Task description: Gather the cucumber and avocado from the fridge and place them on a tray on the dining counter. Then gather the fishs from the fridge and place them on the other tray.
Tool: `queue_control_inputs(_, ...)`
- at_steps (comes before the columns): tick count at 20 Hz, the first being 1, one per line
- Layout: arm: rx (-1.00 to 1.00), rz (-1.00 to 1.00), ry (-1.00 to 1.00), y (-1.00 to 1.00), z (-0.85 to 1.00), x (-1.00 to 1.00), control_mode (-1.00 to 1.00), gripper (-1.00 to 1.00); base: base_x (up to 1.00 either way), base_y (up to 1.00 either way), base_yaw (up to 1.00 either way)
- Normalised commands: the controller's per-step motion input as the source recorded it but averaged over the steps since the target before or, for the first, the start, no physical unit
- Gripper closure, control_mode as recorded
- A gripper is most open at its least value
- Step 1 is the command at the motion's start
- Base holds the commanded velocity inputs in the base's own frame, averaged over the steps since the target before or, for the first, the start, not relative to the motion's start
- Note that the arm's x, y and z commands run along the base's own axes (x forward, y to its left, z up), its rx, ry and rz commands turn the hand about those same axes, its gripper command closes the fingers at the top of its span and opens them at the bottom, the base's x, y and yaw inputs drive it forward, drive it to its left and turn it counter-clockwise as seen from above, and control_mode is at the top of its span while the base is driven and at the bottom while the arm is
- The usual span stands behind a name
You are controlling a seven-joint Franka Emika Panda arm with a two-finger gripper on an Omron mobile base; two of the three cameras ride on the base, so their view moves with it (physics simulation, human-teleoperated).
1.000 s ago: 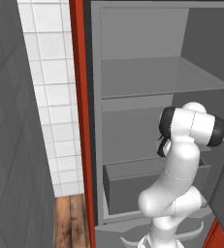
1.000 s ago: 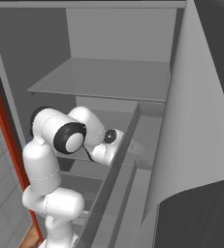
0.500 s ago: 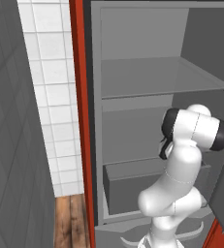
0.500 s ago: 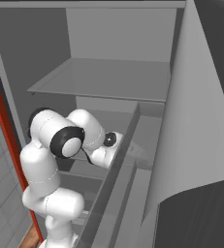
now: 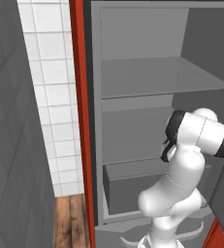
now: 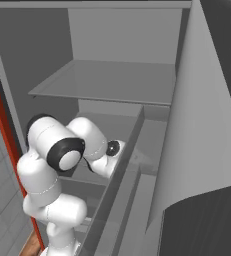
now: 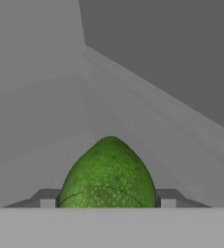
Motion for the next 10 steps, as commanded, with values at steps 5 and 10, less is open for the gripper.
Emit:
queue_control_inputs(5,0.0,0.03,-0.02,0.01,0.16,-0.3,-1.0,1.0,0.0,0.0,0.0)
queue_control_inputs(10,0.0,0.1,0.04,0.02,0.45,-0.36,-1.0,1.0,0.0,0.0,0.0)
